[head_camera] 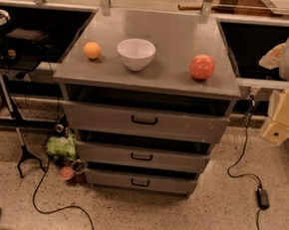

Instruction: Open top drawer

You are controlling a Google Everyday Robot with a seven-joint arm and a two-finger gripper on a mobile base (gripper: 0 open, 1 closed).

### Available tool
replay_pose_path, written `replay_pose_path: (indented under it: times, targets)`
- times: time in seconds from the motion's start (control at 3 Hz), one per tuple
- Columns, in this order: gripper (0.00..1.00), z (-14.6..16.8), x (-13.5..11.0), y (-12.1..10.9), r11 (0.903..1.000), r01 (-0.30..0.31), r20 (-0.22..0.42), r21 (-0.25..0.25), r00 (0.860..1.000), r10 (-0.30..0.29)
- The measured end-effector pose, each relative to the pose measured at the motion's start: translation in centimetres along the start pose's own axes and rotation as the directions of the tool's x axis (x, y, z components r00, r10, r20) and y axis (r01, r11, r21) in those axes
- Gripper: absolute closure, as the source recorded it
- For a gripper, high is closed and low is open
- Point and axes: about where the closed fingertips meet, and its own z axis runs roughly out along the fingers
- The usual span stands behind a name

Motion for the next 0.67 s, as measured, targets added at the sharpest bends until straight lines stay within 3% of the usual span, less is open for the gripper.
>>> replay_pose_path:
  times: [0.33,0.67]
  targets:
    - [0.00,0.0,-0.1,-0.1,1.0000,0.001,0.006,0.007,1.000,-0.001]
    - [0.00,2.6,-0.6,0.0,0.9997,0.005,0.062,-0.022,0.998,-0.003]
